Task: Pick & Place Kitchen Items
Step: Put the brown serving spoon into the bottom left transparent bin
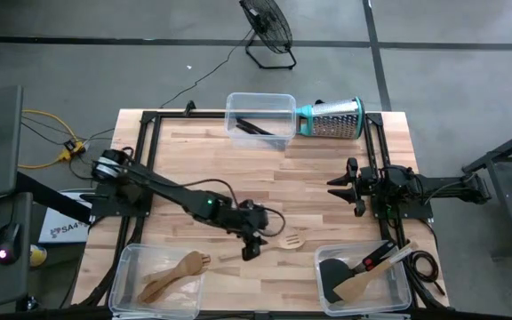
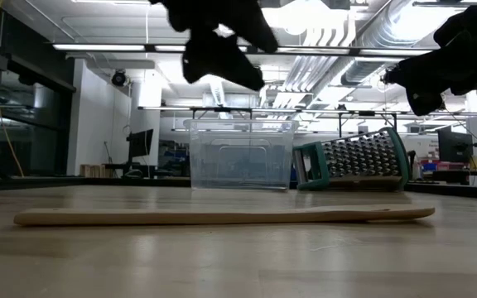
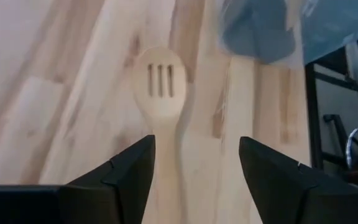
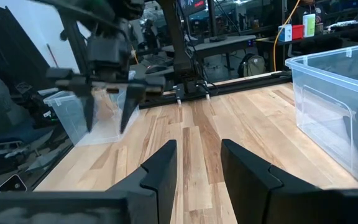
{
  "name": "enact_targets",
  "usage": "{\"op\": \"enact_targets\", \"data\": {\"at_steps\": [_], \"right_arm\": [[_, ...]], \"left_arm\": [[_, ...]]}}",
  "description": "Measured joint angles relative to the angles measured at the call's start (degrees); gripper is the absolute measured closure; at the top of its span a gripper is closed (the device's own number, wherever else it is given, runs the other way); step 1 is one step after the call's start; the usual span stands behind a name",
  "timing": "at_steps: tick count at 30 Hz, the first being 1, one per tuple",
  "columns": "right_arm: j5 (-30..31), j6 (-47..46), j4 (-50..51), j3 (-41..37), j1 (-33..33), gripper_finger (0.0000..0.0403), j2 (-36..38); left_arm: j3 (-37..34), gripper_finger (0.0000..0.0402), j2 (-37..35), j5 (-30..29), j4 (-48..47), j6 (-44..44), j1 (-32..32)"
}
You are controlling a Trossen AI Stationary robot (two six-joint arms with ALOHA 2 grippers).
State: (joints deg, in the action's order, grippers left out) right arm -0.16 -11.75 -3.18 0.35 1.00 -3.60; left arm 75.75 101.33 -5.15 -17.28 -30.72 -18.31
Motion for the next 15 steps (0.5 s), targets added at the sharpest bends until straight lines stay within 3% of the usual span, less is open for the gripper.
{"op": "enact_targets", "data": {"at_steps": [6,15], "right_arm": [[0.00,0.00,-0.02,0.01,0.01,0.0286,-0.03],[0.00,0.00,-0.02,-0.01,0.00,0.0286,-0.09]], "left_arm": [[8.46,0.0171,6.08,0.48,-5.94,-1.05,0.43],[24.49,0.0171,16.32,2.80,-26.74,-5.05,2.44]]}}
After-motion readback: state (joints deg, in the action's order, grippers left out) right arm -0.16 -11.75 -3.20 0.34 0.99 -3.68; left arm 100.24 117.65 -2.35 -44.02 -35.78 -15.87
